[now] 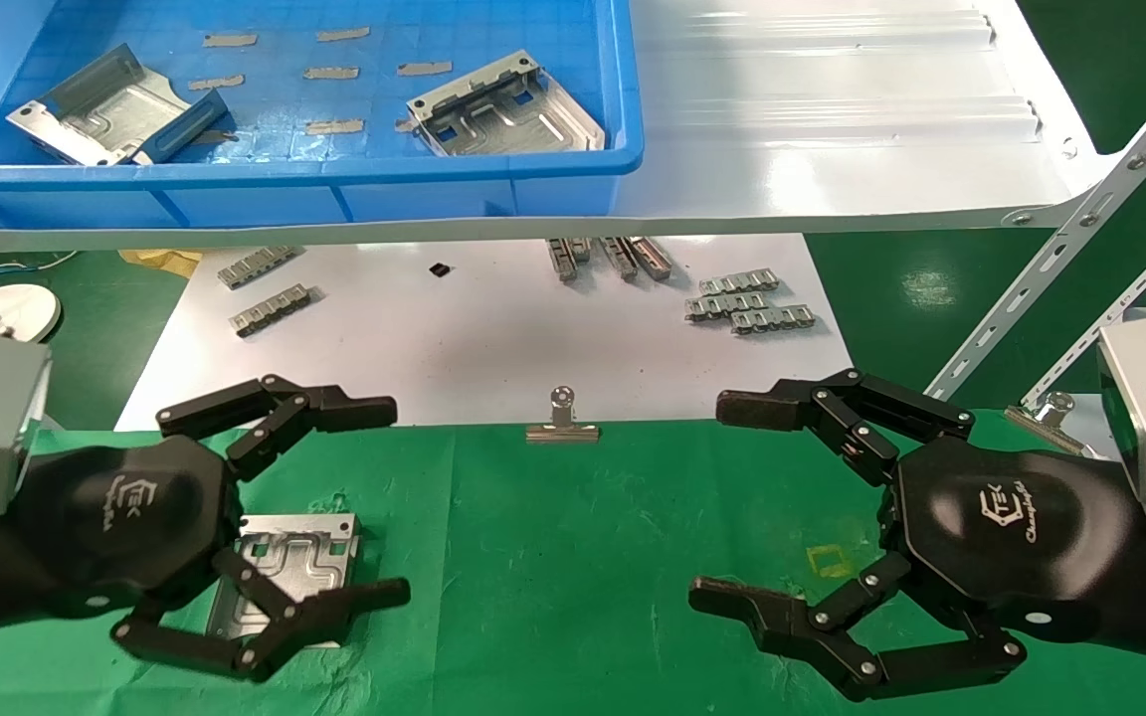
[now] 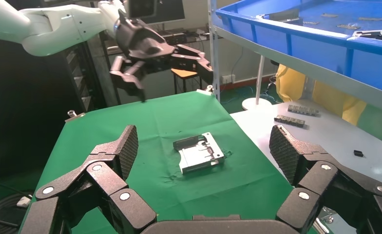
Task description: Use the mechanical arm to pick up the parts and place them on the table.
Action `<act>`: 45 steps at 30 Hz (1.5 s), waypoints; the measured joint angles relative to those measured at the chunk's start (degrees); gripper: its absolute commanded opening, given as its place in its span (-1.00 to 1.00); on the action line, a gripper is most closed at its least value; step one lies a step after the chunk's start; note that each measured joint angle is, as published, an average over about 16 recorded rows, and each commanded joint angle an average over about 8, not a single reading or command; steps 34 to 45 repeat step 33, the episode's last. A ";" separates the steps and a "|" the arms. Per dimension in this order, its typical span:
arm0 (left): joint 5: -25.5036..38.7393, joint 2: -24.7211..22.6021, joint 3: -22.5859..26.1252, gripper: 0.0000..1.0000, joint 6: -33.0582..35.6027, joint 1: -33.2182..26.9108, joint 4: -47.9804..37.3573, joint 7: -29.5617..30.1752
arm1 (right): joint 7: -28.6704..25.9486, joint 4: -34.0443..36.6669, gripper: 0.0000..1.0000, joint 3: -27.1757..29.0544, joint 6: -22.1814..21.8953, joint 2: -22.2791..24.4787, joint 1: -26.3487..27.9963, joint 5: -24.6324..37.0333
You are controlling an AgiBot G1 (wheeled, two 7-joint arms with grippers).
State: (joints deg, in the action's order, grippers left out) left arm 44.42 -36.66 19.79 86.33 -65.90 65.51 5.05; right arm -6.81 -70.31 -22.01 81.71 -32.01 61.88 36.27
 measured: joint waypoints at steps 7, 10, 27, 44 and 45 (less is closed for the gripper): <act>-2.12 1.33 -3.10 1.00 -0.49 3.55 6.63 4.48 | 0.00 0.01 1.00 0.00 -0.01 0.00 -0.01 0.00; -2.71 1.70 -3.93 1.00 -0.63 4.50 8.39 5.61 | 0.00 0.01 1.00 0.00 -0.01 0.01 -0.01 0.00; -2.93 1.84 -4.21 1.00 -0.75 4.85 8.94 6.05 | 0.00 0.02 1.00 0.00 -0.02 0.01 -0.01 -0.01; -2.83 1.79 -4.09 1.00 -0.73 4.72 8.71 5.95 | 0.00 0.02 1.00 0.00 -0.02 0.01 -0.01 -0.01; -2.83 1.79 -4.09 1.00 -0.73 4.72 8.71 5.95 | 0.00 0.02 1.00 0.00 -0.02 0.01 -0.01 -0.01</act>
